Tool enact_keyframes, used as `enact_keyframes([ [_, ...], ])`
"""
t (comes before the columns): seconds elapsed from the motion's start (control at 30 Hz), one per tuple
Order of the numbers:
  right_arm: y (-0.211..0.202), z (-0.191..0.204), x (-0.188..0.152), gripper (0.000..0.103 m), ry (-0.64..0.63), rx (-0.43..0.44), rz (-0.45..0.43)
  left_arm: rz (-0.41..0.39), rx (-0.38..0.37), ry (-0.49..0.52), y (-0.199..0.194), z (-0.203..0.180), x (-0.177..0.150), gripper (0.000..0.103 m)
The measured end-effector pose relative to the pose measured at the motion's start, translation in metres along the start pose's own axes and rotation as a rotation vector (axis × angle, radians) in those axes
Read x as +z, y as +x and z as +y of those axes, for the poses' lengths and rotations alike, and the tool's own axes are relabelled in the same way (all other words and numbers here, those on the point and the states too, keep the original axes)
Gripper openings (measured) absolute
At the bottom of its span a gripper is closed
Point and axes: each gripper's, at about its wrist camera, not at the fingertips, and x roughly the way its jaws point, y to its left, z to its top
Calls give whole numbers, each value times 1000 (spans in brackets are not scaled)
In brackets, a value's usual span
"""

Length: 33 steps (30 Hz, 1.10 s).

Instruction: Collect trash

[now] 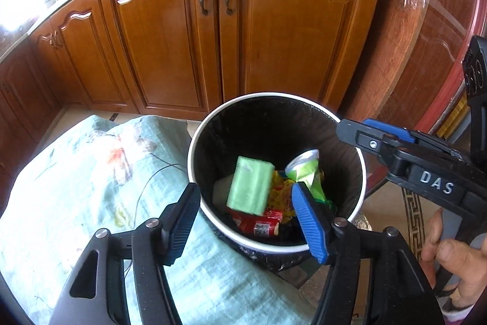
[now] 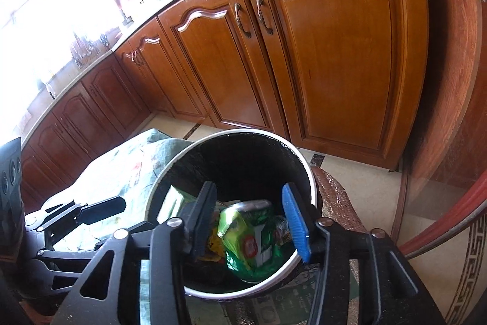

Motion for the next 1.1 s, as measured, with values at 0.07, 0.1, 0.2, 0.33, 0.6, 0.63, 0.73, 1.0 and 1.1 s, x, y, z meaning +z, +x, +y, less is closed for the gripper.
enact_keyframes([
  [0.07, -7, 2, -1, 54, 6, 12, -11, -8, -2, -16, -7, 4, -5, 67],
  [0.1, -11, 3, -2, 54, 7, 17, -14, -16, -6, -25, -12, 6, -8, 68],
  [0.2, -24, 7, -7, 59, 11, 31, -35, -38, -9, -50, -27, 12, -22, 71],
  [0.33, -44, 14, -18, 76, 26, 56, -69, -79, -11, -90, -52, 20, -44, 77],
  [0.6, -82, 37, -49, 93, 47, 103, -134, -208, -15, -188, -114, 32, -103, 85],
  [0.63, -87, 41, -55, 94, 48, 108, -146, -225, -14, -203, -120, 34, -111, 91],
  [0.73, -99, 53, -69, 99, 46, 105, -173, -275, 9, -236, -142, 39, -135, 96],
  [1.0, -120, 85, -110, 103, -5, 58, -247, -371, 65, -285, -184, 49, -189, 102],
  [1.1, -134, 99, -120, 103, -77, 46, -306, -428, 90, -260, -201, 45, -200, 102],
])
